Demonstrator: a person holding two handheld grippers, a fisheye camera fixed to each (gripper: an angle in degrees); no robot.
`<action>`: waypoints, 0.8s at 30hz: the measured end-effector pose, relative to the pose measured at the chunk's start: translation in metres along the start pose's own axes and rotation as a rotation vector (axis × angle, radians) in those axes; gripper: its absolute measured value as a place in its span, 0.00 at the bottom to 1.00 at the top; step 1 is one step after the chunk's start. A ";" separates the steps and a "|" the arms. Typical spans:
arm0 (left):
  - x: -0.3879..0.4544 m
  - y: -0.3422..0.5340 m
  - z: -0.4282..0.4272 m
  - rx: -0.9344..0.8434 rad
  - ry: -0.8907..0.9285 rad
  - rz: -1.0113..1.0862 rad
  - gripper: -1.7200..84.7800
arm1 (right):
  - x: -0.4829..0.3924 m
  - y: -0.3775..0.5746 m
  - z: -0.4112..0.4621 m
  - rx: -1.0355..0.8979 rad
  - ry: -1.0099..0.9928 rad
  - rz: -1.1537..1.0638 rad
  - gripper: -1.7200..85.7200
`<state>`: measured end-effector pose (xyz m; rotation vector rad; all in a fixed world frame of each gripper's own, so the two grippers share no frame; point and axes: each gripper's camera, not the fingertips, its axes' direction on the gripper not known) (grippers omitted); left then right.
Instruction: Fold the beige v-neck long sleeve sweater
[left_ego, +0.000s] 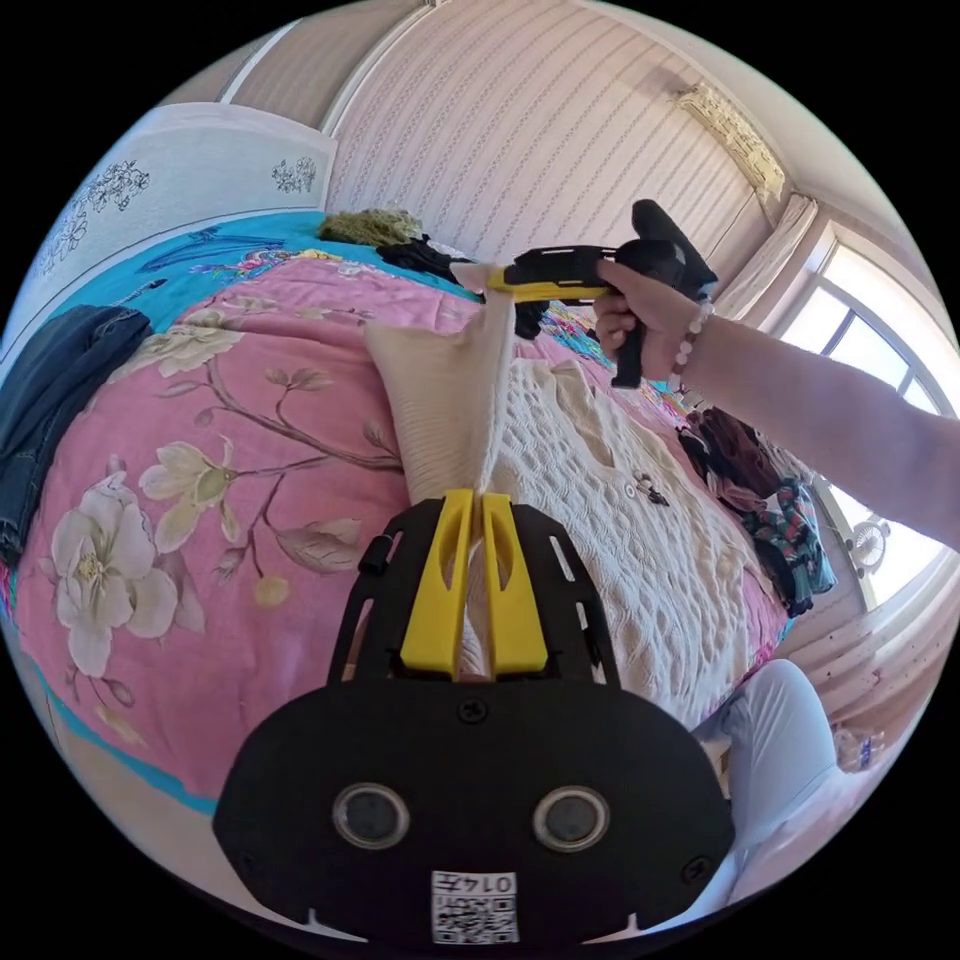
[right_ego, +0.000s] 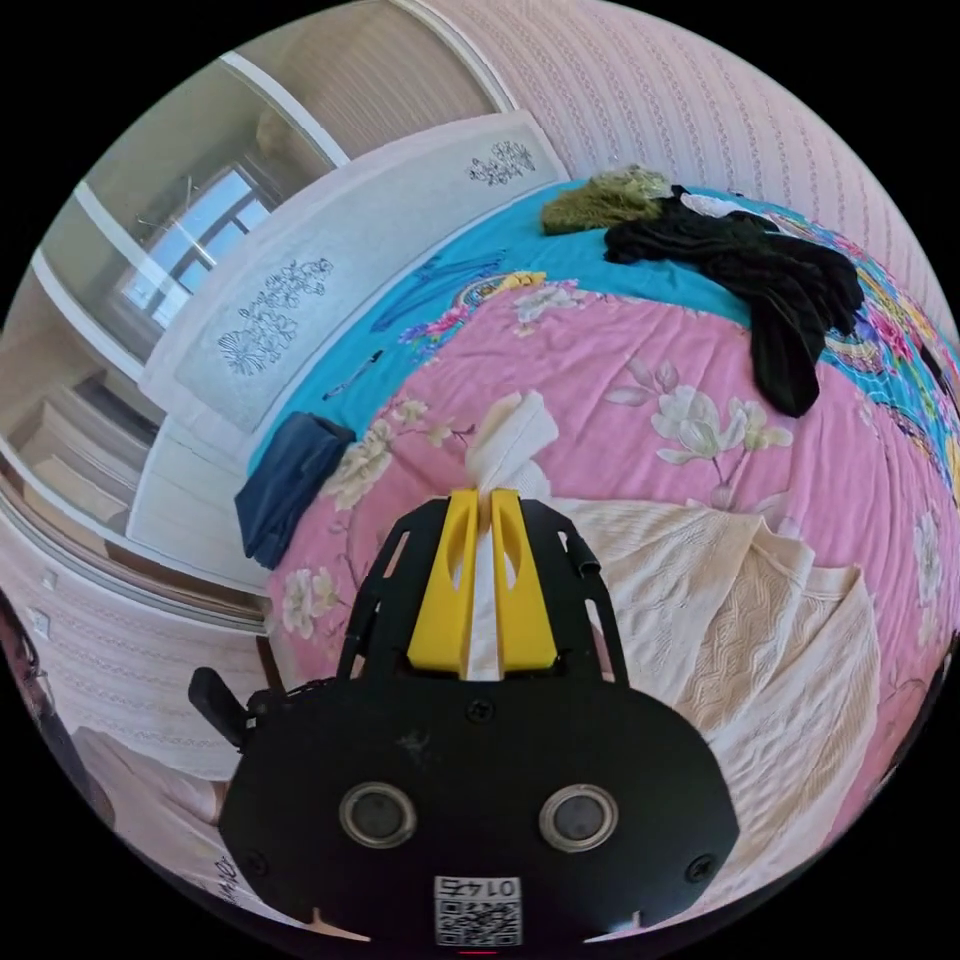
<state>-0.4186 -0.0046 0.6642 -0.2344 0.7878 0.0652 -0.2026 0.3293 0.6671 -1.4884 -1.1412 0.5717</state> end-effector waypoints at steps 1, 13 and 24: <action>-0.005 -0.001 -0.011 0.017 0.006 -0.014 0.01 | -0.010 -0.002 0.002 0.031 -0.068 -0.031 0.04; -0.081 0.013 -0.156 0.121 0.028 -0.186 0.06 | -0.209 0.032 0.158 -0.152 -0.411 -0.582 0.11; -0.169 0.029 -0.248 0.145 -0.173 -0.343 0.08 | -0.177 0.109 0.212 -0.326 -0.090 -0.648 0.14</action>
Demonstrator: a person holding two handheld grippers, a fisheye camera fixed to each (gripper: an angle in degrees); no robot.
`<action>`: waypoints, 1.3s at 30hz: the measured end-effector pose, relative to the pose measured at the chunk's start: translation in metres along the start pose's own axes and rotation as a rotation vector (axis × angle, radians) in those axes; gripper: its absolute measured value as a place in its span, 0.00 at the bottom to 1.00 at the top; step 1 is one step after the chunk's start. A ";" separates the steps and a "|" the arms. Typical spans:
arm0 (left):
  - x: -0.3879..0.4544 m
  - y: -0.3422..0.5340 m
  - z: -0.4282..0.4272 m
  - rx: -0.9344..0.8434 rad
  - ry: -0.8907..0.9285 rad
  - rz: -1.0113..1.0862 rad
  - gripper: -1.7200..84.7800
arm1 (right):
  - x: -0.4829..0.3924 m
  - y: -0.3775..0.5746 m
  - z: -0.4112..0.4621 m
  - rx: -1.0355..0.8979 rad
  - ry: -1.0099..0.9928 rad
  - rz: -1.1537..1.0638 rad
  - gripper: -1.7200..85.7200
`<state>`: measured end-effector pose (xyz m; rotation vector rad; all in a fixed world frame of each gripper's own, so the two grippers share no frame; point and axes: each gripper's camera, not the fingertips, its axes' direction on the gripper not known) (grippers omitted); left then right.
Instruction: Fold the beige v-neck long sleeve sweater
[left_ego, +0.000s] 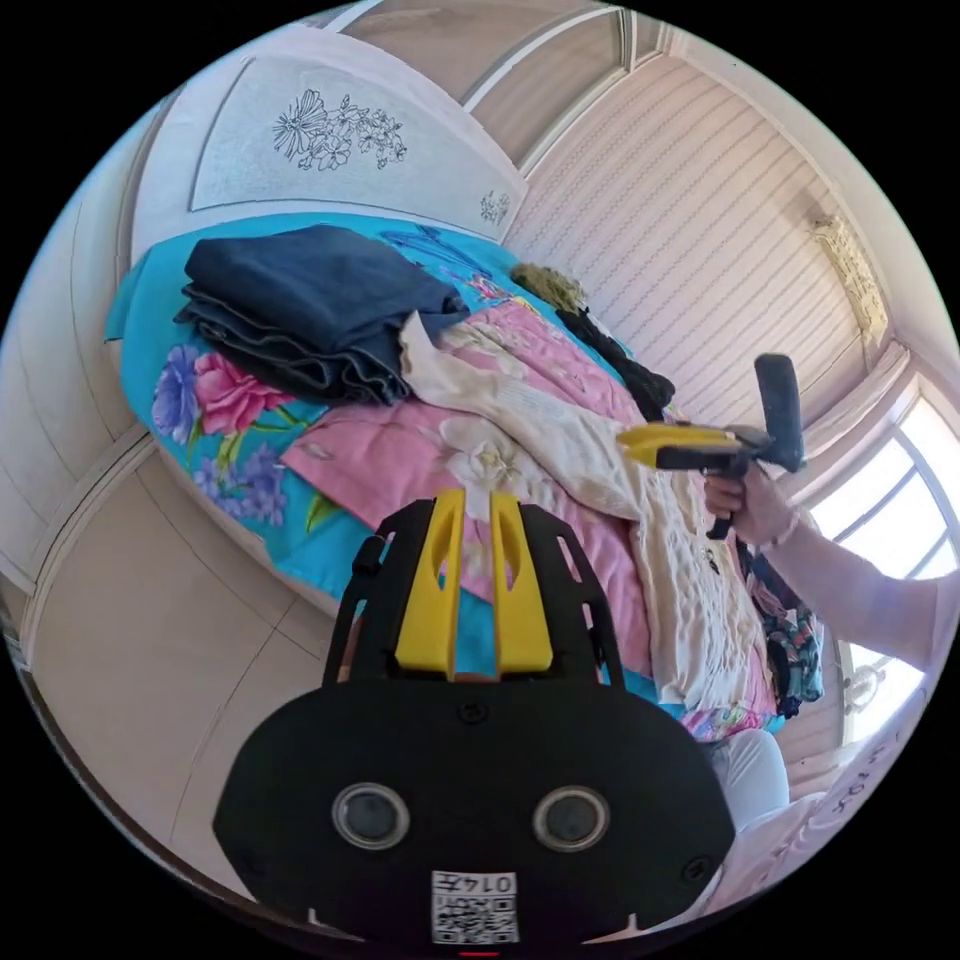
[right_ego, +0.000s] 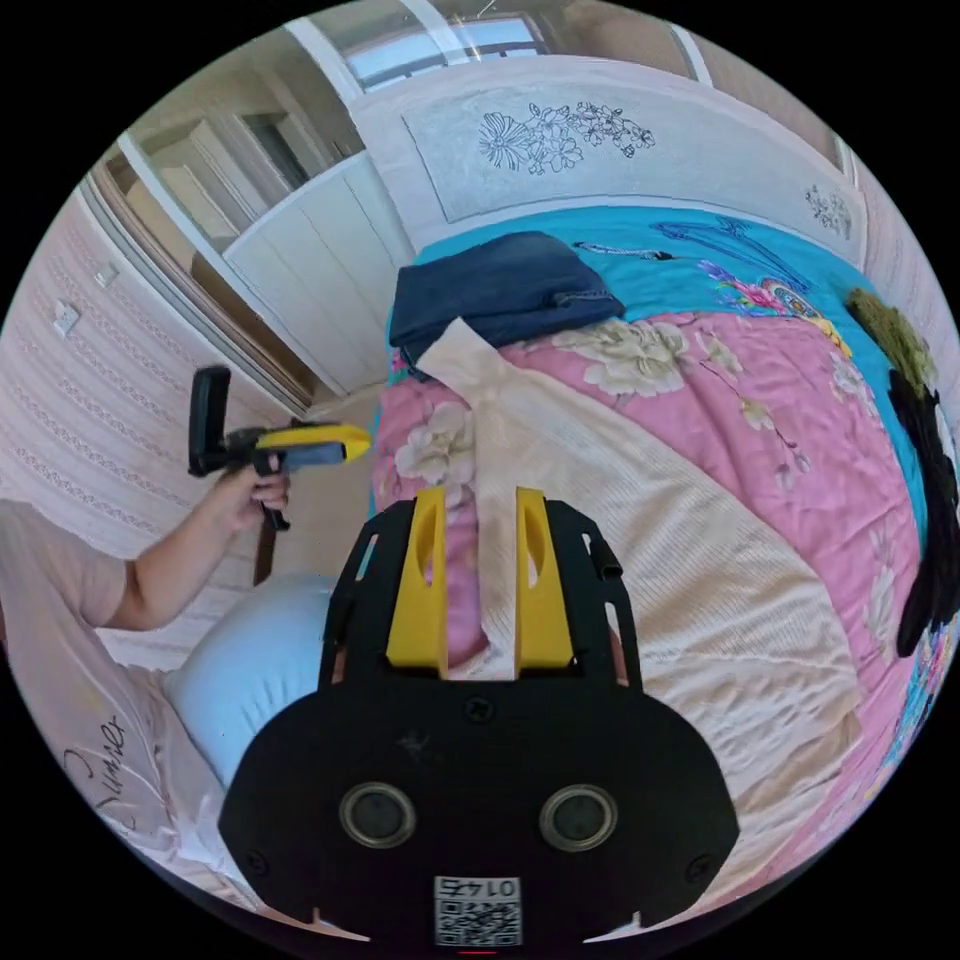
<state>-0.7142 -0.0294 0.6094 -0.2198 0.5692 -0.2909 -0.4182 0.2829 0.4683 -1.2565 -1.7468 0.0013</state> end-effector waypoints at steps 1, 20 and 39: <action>-0.002 -0.015 -0.001 0.019 0.025 0.010 0.09 | -0.006 0.011 0.005 0.006 0.053 -0.007 0.15; 0.048 -0.103 0.033 -0.084 -0.217 0.207 0.01 | 0.008 0.028 0.069 -0.022 0.094 0.218 0.05; 0.073 -0.049 0.040 -0.030 -0.447 0.215 0.10 | -0.020 0.063 0.013 -0.040 0.058 0.094 0.11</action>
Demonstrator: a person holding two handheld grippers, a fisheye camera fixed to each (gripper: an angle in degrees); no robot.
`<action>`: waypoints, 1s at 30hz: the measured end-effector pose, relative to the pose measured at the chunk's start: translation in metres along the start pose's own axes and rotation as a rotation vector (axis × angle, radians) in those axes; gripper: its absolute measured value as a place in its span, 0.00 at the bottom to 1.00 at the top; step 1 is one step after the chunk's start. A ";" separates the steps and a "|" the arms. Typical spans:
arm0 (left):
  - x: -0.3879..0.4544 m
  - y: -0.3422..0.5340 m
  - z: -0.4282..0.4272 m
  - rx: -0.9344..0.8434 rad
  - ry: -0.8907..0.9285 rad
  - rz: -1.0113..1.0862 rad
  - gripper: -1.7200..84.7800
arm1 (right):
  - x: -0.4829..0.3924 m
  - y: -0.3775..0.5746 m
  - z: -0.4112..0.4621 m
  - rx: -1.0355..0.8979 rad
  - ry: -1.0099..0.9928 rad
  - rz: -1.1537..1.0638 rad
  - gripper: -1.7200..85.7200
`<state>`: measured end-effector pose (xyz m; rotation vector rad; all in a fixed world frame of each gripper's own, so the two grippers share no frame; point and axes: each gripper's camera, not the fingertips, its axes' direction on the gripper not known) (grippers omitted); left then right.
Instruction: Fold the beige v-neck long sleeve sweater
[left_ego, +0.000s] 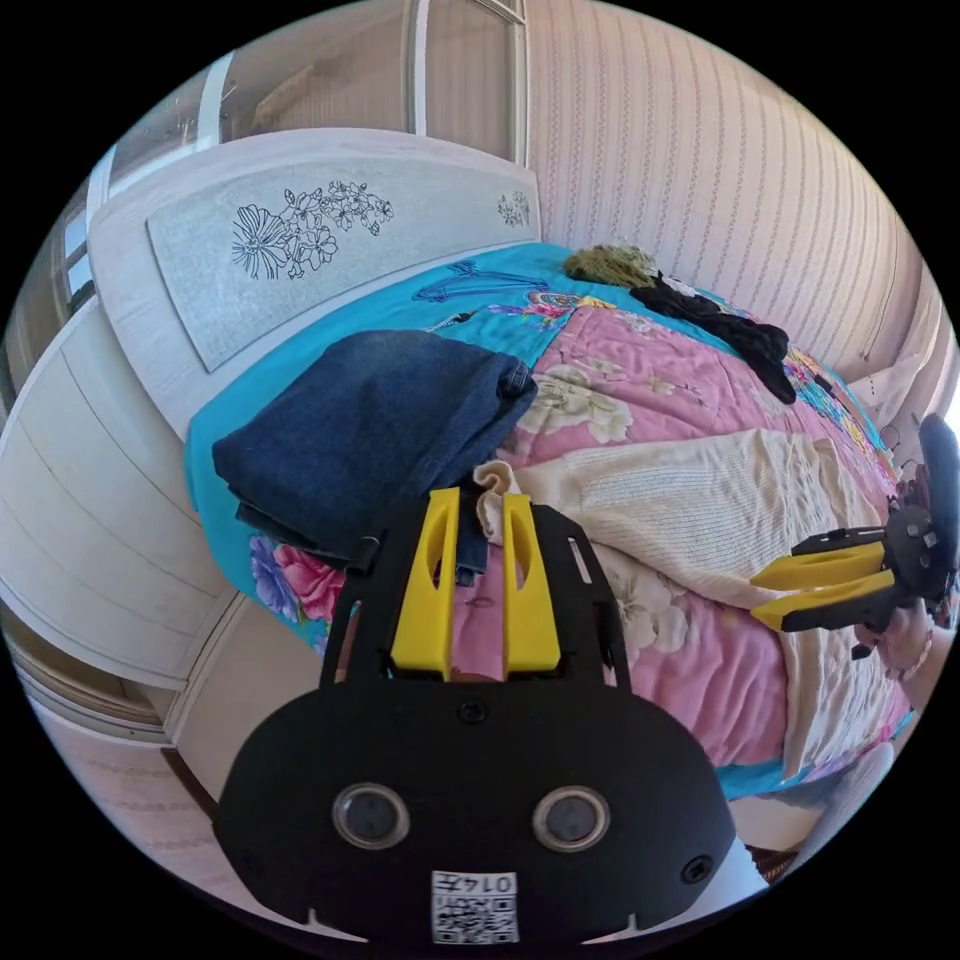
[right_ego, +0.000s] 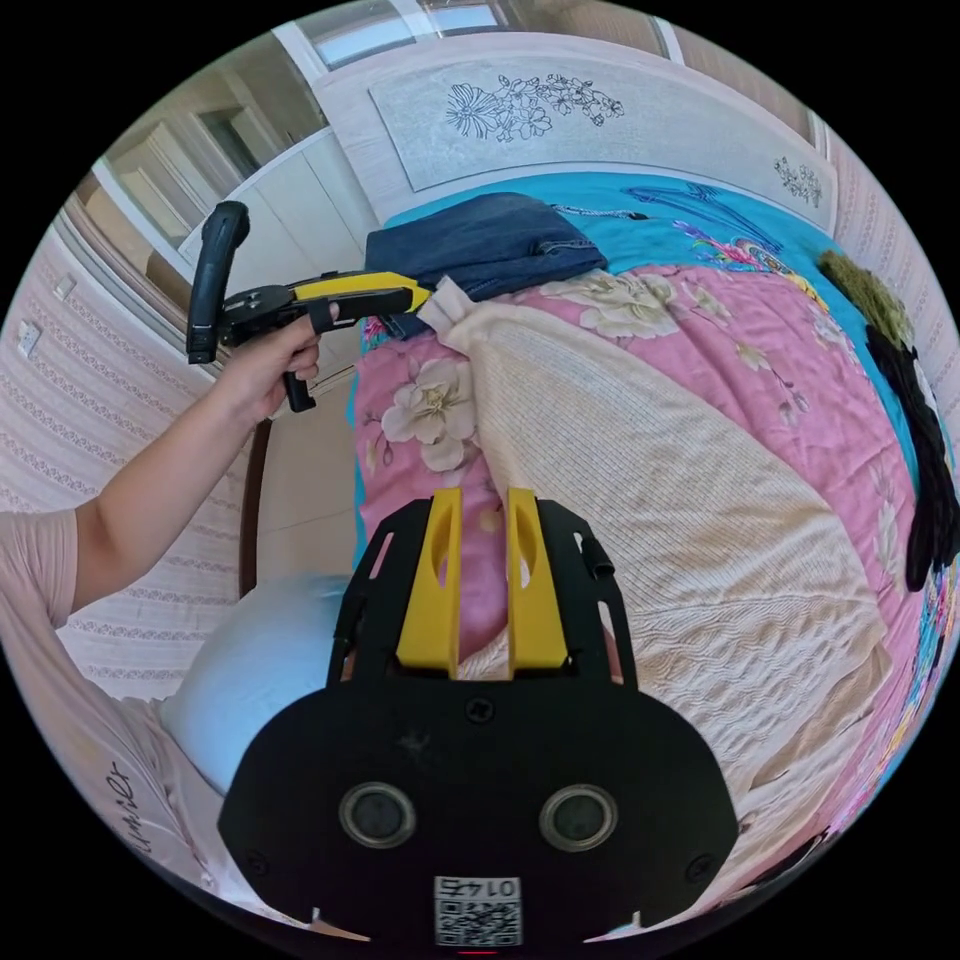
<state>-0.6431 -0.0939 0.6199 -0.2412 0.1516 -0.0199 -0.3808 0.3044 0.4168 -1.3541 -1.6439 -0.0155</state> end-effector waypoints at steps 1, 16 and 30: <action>0.004 -0.001 0.009 -0.037 0.032 -0.006 0.11 | -0.003 0.001 -0.003 0.007 0.005 -0.003 0.11; 0.110 0.010 -0.065 0.287 0.442 0.223 0.01 | 0.056 0.094 -0.113 0.209 -0.118 0.295 0.04; 0.443 0.068 -0.072 0.175 1.036 0.612 0.01 | 0.098 0.371 -0.294 0.592 -0.206 0.831 0.03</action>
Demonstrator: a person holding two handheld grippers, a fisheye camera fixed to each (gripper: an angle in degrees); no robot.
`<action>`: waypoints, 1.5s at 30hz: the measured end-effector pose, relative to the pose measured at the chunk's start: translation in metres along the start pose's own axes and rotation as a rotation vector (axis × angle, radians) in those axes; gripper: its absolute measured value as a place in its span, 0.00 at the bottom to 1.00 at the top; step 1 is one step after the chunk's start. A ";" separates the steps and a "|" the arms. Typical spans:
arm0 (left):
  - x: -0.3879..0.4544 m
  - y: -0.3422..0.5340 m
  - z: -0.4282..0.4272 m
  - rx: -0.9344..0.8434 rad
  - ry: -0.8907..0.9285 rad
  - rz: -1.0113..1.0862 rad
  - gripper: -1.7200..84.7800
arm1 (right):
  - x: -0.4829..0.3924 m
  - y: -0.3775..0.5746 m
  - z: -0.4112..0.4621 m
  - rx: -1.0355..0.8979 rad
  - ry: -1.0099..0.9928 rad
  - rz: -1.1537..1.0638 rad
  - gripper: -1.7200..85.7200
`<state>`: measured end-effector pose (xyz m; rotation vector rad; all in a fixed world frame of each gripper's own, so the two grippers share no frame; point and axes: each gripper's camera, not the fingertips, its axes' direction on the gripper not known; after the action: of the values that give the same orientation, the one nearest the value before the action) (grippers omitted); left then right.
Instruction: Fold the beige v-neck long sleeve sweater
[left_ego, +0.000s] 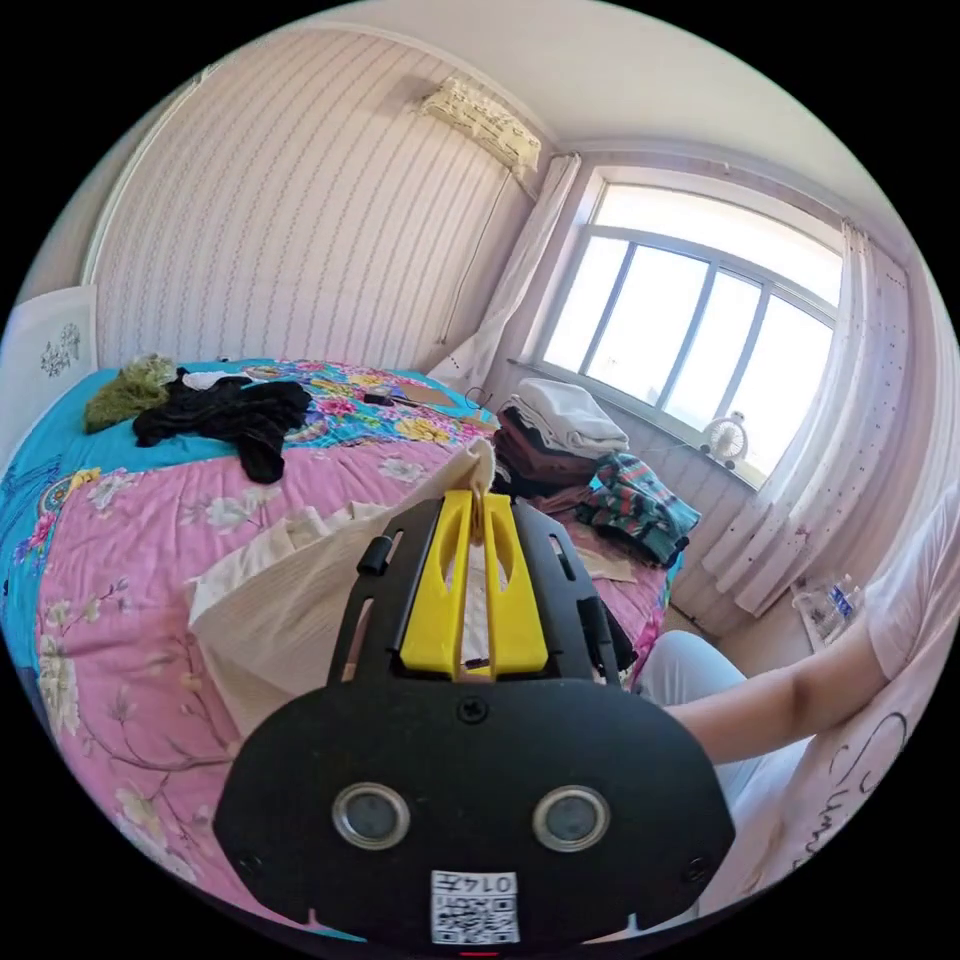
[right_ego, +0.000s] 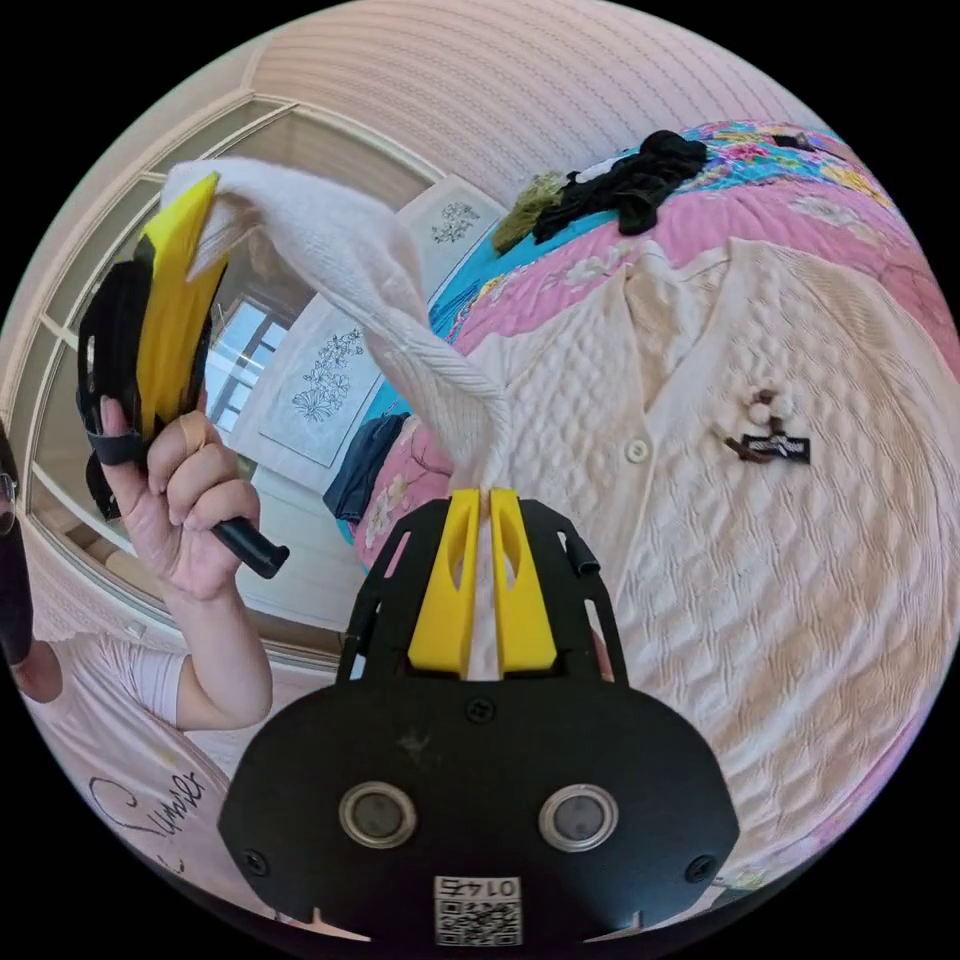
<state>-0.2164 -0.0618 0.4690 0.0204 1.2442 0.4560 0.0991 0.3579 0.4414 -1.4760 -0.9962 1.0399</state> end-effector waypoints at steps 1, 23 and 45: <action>0.014 0.001 0.032 -0.053 0.026 0.016 0.01 | 0.007 0.005 -0.019 0.013 0.003 0.022 0.03; -0.018 0.142 0.216 -0.477 -0.339 -0.188 0.02 | 0.032 0.045 -0.270 0.145 0.502 0.092 0.06; 0.139 0.125 0.352 -0.492 -0.157 0.002 0.01 | 0.045 0.196 -0.552 0.308 0.535 0.476 0.06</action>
<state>0.0984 0.1808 0.4928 -0.3538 0.9526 0.7384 0.6534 0.2256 0.2962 -1.6390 -0.0987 0.9869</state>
